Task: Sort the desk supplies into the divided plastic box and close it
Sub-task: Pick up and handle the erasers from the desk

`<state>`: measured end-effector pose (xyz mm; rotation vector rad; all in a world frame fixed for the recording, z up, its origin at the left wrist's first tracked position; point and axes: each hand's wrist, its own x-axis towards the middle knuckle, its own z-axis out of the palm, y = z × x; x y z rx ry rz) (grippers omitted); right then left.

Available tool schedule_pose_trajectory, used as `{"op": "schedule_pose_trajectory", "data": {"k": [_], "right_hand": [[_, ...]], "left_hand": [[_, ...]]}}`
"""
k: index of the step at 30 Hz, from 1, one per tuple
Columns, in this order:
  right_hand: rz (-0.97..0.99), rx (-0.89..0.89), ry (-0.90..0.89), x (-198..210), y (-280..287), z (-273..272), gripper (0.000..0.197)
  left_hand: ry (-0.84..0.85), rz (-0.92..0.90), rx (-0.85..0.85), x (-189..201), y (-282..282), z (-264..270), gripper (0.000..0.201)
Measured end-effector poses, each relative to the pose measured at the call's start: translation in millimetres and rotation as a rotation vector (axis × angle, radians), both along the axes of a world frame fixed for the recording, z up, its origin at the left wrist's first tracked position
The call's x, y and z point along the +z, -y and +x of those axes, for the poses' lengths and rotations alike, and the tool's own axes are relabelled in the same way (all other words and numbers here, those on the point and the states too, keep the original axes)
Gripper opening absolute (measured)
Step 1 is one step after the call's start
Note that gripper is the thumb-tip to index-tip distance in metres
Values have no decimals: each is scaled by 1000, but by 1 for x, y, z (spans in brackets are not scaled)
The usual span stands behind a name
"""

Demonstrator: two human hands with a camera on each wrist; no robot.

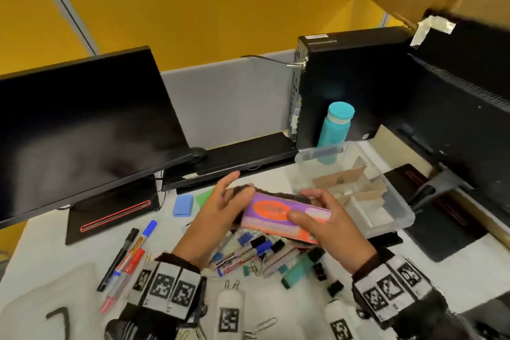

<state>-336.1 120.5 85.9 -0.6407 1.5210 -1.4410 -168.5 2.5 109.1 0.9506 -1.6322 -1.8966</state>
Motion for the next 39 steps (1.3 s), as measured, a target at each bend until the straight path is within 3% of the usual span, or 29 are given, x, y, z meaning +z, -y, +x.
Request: {"op": "schedule_pose_trajectory", "data": {"k": [2, 6, 10, 16, 21, 29, 34, 39], "right_hand": [[-22, 33, -176, 5, 1, -14, 68], [-66, 75, -221, 17, 8, -50, 73], [-78, 160, -341, 35, 18, -88, 75], [2, 303, -544, 50, 49, -165, 75], [155, 464, -810, 49, 68, -214, 69], [216, 499, -1077, 10, 74, -233, 61], [298, 527, -1244, -2, 74, -226, 66], [393, 548, -1288, -6, 73, -221, 62]], "left_hand": [[80, -88, 45, -1, -11, -27, 77], [35, -86, 205, -2, -27, -74, 64], [8, -149, 55, 11, -17, -91, 73], [38, -307, -65, 18, 21, -144, 57], [162, -502, -162, -9, 51, -179, 63], [469, -869, -314, -43, 62, -195, 71], [554, -932, -361, -52, 66, -196, 55], [583, -969, -381, -54, 67, -200, 53]]}}
